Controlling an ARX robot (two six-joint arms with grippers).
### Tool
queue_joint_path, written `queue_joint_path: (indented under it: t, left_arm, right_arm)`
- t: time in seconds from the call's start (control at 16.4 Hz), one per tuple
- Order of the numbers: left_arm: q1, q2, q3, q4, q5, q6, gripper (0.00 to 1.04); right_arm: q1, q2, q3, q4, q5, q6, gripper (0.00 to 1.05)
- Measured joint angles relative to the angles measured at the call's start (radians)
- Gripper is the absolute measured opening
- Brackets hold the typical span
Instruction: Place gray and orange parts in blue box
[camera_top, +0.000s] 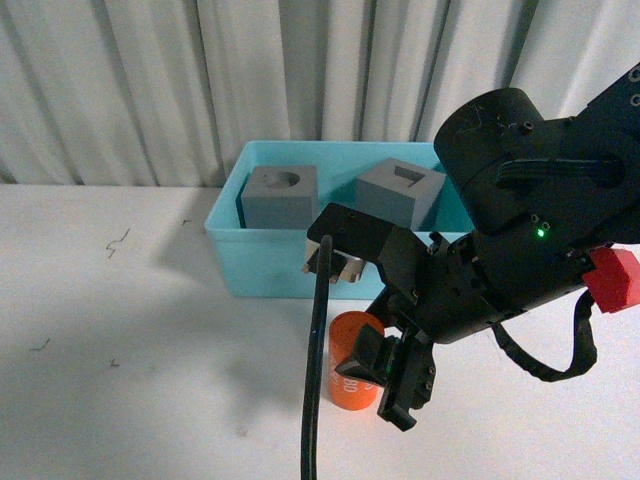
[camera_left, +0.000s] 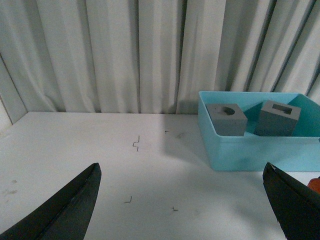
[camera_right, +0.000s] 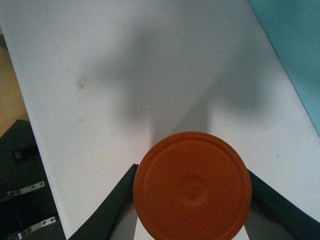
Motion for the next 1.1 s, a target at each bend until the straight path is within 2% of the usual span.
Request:
queue_joint_path:
  t: [0.12,0.37,0.55,0.67,0.73,0.79,0.97,1.1]
  left_arm:
    - [0.000,0.000,0.000,0.000,0.000,0.000,0.98]
    - [0.000,0.000,0.000,0.000,0.000,0.000,0.98]
    - [0.000,0.000,0.000,0.000,0.000,0.000,0.98]
    - [0.000,0.000,0.000,0.000,0.000,0.000,0.98]
    - [0.000,0.000,0.000,0.000,0.000,0.000,0.98]
    - [0.000,0.000,0.000,0.000,0.000,0.000,0.98]
    - [0.000,0.000,0.000,0.000,0.000,0.000,0.98]
    - [0.000,0.000,0.000,0.000,0.000,0.000,0.98]
  right_arm:
    - [-0.001,0.000,0.000,0.003,0.001,0.000,0.47]
    - [-0.005,-0.032,-0.018,0.011,-0.002,0.024,0.47]
    - [-0.035,-0.178,-0.035,0.037,-0.051,0.120,0.47]
    - [-0.103,-0.337,-0.015,0.042,-0.072,0.187,0.47]
    - [-0.202,-0.399,0.066,0.060,-0.034,0.209,0.47]
    - [-0.314,-0.314,0.185,0.079,0.025,0.240,0.47]
    - [-0.293,-0.123,0.351,0.075,0.044,0.307,0.47]
    - [-0.237,-0.030,0.462,0.066,0.044,0.345,0.47]
